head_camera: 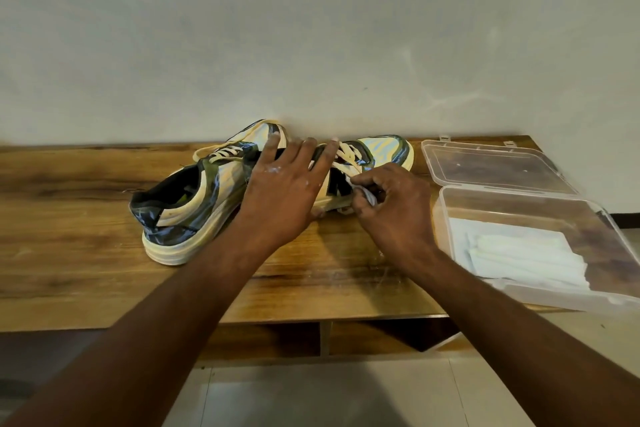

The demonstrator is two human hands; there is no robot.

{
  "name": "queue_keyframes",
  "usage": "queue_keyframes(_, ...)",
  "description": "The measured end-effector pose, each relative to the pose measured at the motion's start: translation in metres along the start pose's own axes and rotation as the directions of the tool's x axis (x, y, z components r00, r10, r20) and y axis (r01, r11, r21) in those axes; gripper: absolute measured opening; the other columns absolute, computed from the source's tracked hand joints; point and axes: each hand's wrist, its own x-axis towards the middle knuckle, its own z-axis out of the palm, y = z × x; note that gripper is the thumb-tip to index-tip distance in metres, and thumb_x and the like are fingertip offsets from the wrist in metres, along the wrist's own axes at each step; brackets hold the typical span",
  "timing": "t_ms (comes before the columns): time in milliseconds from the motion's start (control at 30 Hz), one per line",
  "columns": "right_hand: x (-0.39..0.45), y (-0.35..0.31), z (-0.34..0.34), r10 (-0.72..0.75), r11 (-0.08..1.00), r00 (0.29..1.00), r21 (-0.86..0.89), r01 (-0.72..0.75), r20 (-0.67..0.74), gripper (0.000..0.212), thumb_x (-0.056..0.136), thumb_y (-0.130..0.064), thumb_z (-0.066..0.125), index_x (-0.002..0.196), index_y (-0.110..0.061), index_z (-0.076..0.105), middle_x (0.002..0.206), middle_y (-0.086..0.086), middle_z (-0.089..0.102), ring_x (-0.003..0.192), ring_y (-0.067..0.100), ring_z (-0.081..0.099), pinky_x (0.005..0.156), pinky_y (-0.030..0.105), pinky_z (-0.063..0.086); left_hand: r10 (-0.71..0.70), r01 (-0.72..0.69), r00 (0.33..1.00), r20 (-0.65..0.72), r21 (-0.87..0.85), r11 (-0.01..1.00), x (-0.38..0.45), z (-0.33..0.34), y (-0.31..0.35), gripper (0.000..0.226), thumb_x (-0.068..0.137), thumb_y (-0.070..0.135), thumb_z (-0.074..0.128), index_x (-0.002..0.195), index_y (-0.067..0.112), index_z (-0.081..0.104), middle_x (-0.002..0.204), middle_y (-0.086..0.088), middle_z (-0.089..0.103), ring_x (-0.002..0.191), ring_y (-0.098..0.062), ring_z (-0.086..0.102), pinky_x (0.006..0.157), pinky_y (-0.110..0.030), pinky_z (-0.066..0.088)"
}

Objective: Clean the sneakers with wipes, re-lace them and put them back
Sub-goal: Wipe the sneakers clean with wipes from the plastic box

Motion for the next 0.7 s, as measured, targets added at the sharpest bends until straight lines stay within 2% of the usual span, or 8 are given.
queue_keyframes(200,-0.007,-0.011,-0.003,-0.061,0.998,0.997,-0.007,0.061,0.037,0.023,0.081,-0.004,0.08,0.102,-0.013,0.082,0.093,-0.001,0.074,0.083,0.01,0.068,0.076,0.028,0.06,0.021,-0.022,1.0,-0.017,-0.043,0.999,-0.015,-0.002,-0.012,0.111,0.081,0.065,0.076,0.166,0.021,0.019,0.155,-0.009,0.046,0.146,-0.029,0.043,0.126,-0.053,0.023)
queue_keyframes(300,-0.011,-0.013,-0.005,-0.044,0.999,0.999,0.006,0.044,-0.001,0.02,0.08,-0.006,0.082,0.099,-0.013,0.081,0.091,-0.003,0.074,0.08,0.007,0.067,0.073,0.024,0.058,0.017,-0.017,1.0,0.005,-0.077,0.997,-0.02,-0.005,-0.017,0.113,0.078,0.066,0.079,0.165,0.023,0.021,0.154,-0.006,0.047,0.144,-0.028,0.044,0.123,-0.05,0.027)
queue_keyframes(400,-0.008,-0.011,-0.008,0.074,0.995,0.984,0.072,-0.063,-0.159,0.016,0.081,-0.008,0.081,0.095,-0.016,0.081,0.088,-0.007,0.074,0.078,0.007,0.069,0.069,0.025,0.058,0.018,-0.017,1.0,0.009,-0.084,0.996,-0.023,-0.005,-0.019,0.114,0.077,0.066,0.079,0.165,0.024,0.02,0.153,-0.004,0.047,0.143,-0.026,0.045,0.122,-0.049,0.028)
queue_keyframes(500,0.002,-0.006,-0.011,0.289,0.948,0.902,0.225,-0.224,-0.322,0.012,0.081,-0.01,0.079,0.091,-0.015,0.08,0.083,-0.007,0.075,0.072,0.006,0.07,0.066,0.026,0.058,0.021,-0.021,1.0,0.0,-0.094,0.995,-0.024,-0.004,-0.02,0.114,0.078,0.065,0.079,0.166,0.023,0.02,0.152,-0.005,0.048,0.143,-0.026,0.046,0.122,-0.05,0.027)
queue_keyframes(567,0.01,0.0,-0.014,0.381,0.916,0.848,0.275,-0.293,-0.367,0.012,0.079,-0.01,0.079,0.09,-0.015,0.079,0.08,-0.007,0.075,0.067,0.005,0.068,0.064,0.027,0.058,0.022,-0.022,1.0,-0.002,-0.093,0.995,-0.024,-0.004,-0.021,0.116,0.077,0.065,0.08,0.166,0.021,0.02,0.153,-0.006,0.048,0.143,-0.027,0.046,0.123,-0.05,0.026)
queue_keyframes(700,0.011,0.008,-0.008,0.378,0.924,0.907,0.131,-0.358,-0.184,0.025,0.083,-0.01,0.076,0.107,-0.016,0.08,0.091,-0.005,0.076,0.077,0.008,0.071,0.075,0.03,0.062,0.023,-0.023,1.0,0.0,-0.072,0.997,-0.023,-0.004,-0.021,0.117,0.081,0.068,0.074,0.167,0.015,0.014,0.158,-0.009,0.044,0.148,-0.027,0.04,0.126,-0.053,0.024)
